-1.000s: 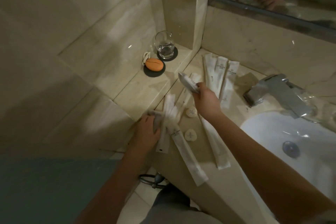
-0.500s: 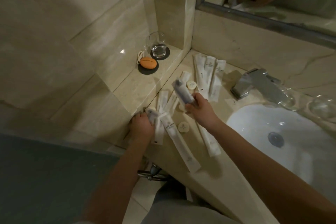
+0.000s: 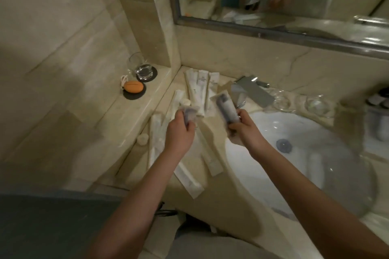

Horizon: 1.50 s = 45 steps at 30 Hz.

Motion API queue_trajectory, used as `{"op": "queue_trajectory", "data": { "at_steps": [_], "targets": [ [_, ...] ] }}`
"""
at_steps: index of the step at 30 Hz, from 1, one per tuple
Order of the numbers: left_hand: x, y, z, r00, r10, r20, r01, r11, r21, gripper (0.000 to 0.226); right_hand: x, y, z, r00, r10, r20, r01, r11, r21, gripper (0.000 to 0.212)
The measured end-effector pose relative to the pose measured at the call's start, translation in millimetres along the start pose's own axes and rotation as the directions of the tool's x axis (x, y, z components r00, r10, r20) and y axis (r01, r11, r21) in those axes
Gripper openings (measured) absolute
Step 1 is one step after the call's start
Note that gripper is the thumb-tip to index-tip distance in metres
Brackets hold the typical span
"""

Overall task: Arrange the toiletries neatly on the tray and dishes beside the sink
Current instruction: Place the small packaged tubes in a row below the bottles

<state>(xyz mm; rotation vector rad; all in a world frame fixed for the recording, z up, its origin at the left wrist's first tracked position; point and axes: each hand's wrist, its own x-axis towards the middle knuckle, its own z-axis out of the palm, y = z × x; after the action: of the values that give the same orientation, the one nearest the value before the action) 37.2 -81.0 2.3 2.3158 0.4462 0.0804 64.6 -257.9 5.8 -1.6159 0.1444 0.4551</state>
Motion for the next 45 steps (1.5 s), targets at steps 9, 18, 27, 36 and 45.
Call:
{"op": "queue_trajectory", "data": {
  "at_steps": [9, 18, 27, 36, 45],
  "targets": [
    [-25, 107, 99, 0.95, 0.214, 0.227, -0.18, 0.97, -0.16, 0.031, -55, 26, -128, 0.944, -0.093, -0.318, 0.068, 0.994, -0.09, 0.004],
    [-50, 208, 198, 0.844, 0.343, 0.413, -0.294, 0.939, -0.18, 0.037, -100, 63, -268, 0.741, -0.061, -0.669, 0.065, 0.998, -0.019, 0.011],
    [-58, 274, 266, 0.758, 0.412, 0.506, -0.434, 0.897, -0.081, 0.036, -96, 89, -394, 0.54, 0.045, -0.84, -0.102, 0.995, -0.012, 0.018],
    [-43, 300, 307, 0.745, 0.421, 0.517, -0.467, 0.883, -0.045, 0.035, -59, 92, -474, 0.625, 0.095, -0.775, -0.171, 0.985, -0.017, 0.016],
    [-36, 299, 328, 0.751, 0.391, 0.532, -0.447, 0.894, -0.026, 0.037, -38, 111, -483, 0.571, 0.005, -0.821, -0.445, 0.842, -0.305, 0.032]
  ]
}}
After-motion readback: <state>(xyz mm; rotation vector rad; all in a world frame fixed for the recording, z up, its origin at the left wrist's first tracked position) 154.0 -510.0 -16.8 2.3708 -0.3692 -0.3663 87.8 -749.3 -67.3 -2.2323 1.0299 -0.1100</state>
